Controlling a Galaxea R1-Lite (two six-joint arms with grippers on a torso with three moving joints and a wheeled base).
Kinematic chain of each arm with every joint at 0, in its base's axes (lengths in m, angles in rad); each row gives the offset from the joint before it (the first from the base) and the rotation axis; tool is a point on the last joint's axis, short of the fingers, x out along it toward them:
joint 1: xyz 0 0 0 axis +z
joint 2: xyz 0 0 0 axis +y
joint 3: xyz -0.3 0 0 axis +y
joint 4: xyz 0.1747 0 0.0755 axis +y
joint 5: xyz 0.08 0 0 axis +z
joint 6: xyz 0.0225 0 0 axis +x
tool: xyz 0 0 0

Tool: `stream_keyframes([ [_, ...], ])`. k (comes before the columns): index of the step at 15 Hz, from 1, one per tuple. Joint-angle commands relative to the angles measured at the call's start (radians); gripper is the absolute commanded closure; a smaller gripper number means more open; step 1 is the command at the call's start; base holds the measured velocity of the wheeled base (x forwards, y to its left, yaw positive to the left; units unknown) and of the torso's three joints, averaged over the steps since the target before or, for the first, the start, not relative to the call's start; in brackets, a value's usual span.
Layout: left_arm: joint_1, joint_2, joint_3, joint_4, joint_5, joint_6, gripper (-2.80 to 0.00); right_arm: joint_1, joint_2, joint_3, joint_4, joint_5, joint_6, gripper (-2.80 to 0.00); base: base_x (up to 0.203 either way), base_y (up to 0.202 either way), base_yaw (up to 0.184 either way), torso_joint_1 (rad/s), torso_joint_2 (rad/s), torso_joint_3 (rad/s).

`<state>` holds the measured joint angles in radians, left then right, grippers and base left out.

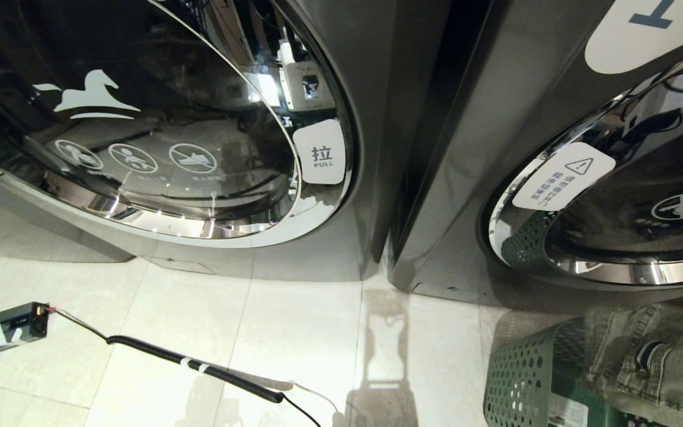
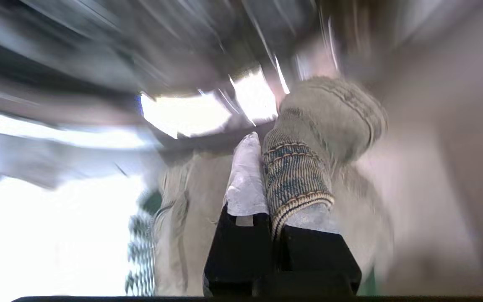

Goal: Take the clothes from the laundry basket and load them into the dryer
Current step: Take the clothes out of the basket

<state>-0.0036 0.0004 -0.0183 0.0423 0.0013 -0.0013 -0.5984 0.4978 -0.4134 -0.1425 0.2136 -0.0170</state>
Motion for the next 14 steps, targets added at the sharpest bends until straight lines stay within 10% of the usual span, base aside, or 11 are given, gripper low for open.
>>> stream_keyframes([
  [1,0.001,0.0,0.0,0.001,0.0,0.0,0.0,0.116,-0.188,-0.139,0.171,0.0,-0.032,0.0,0.0,0.0,0.0,0.0,0.0,0.0],
  [7,0.001,0.0,0.0,-0.001,0.0,0.0,0.0,0.613,-0.224,-0.135,0.235,-0.075,-0.076,0.0,0.0,0.0,0.0,0.0,0.0,0.0],
  [14,0.001,0.0,0.0,0.001,0.0,0.0,0.0,0.643,-0.25,0.429,0.005,-0.112,-0.009,0.0,0.0,0.0,0.0,0.0,0.0,0.0],
])
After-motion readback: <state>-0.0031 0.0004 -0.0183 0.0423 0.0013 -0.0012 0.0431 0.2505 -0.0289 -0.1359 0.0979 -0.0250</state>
